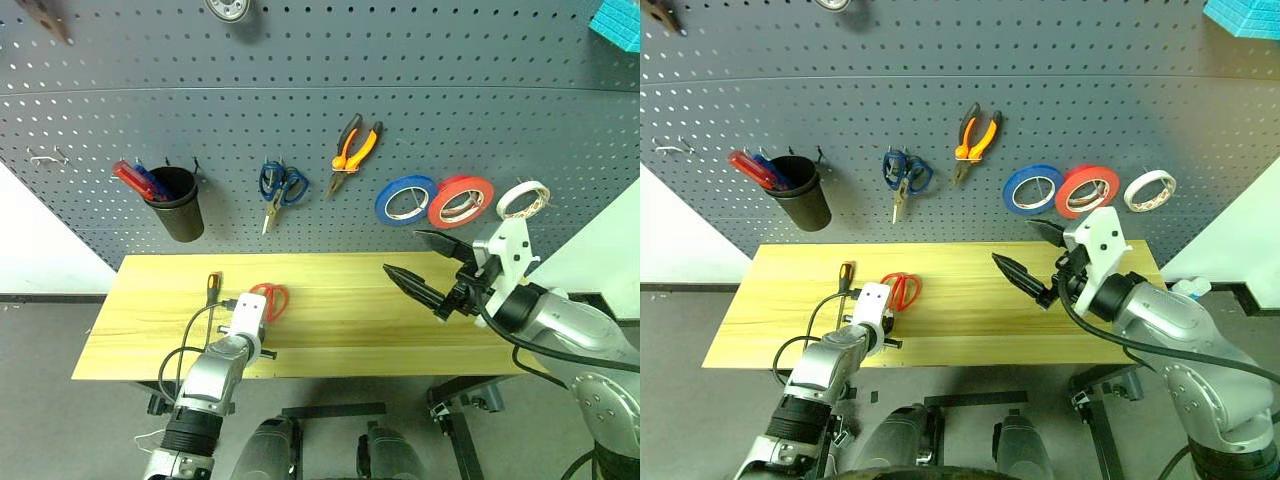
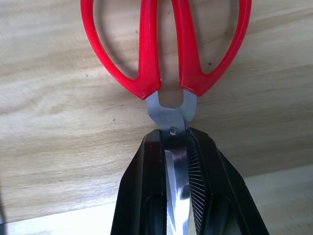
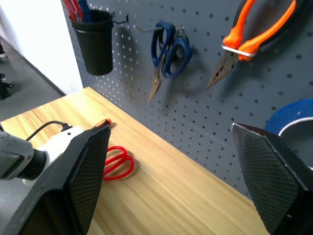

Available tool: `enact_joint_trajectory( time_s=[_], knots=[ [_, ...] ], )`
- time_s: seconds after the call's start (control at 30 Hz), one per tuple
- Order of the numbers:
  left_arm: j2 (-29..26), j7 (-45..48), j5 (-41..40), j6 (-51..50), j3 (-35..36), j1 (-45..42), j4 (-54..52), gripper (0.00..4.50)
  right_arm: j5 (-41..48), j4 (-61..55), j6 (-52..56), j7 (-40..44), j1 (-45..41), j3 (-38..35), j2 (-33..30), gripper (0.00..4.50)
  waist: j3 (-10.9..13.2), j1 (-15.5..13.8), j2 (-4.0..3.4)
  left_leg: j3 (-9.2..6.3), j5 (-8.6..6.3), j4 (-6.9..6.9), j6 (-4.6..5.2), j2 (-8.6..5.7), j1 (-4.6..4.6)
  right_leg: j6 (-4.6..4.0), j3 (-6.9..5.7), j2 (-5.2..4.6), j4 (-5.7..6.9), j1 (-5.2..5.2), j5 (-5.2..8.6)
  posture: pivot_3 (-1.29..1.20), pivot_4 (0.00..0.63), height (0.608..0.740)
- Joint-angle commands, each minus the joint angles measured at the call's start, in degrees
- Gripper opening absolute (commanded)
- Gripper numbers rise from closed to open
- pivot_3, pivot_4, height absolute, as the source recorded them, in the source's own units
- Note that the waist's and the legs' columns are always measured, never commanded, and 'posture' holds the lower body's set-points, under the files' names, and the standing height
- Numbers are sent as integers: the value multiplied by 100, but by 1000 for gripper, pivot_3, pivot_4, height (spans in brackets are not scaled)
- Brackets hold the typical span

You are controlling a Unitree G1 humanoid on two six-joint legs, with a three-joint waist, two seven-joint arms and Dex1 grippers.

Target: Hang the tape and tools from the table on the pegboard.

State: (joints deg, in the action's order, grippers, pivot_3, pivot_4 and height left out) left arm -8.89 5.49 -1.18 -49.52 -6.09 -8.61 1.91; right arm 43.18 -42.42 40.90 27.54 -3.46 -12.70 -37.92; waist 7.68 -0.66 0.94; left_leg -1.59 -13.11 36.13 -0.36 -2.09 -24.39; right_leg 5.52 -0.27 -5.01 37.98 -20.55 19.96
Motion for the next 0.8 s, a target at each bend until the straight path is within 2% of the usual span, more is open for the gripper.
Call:
enact_joint_trajectory(
  time_s=[0.03, 0.33, 0.8],
  knots=[
    [-83, 86, 138, 201, -201, 28, -404, 255, 281, -73, -84, 165, -28, -367, -116, 4139, 1, -1, -1, 0, -1, 0, 1, 0, 0, 0, 0, -1, -1, 0, 0, -55, 137, 740],
    [-331, 328, 467, 1193, -787, 88, -715, 255, 899, -161, -101, 669, 279, -905, -387, 4139, 5, -1, -4, 1, -3, -4, 4, -1, -3, 0, -1, -1, -8, 0, 0, -57, 113, 740],
    [-716, 756, 957, 3031, -1232, 274, -993, 255, 1005, -91, -387, 962, 336, -1231, -547, 4139, -19, -5, -25, 5, -2, 3, 3, -5, -1, 5, -2, 4, -2, 2, -2, -56, 62, 740]
  ],
)
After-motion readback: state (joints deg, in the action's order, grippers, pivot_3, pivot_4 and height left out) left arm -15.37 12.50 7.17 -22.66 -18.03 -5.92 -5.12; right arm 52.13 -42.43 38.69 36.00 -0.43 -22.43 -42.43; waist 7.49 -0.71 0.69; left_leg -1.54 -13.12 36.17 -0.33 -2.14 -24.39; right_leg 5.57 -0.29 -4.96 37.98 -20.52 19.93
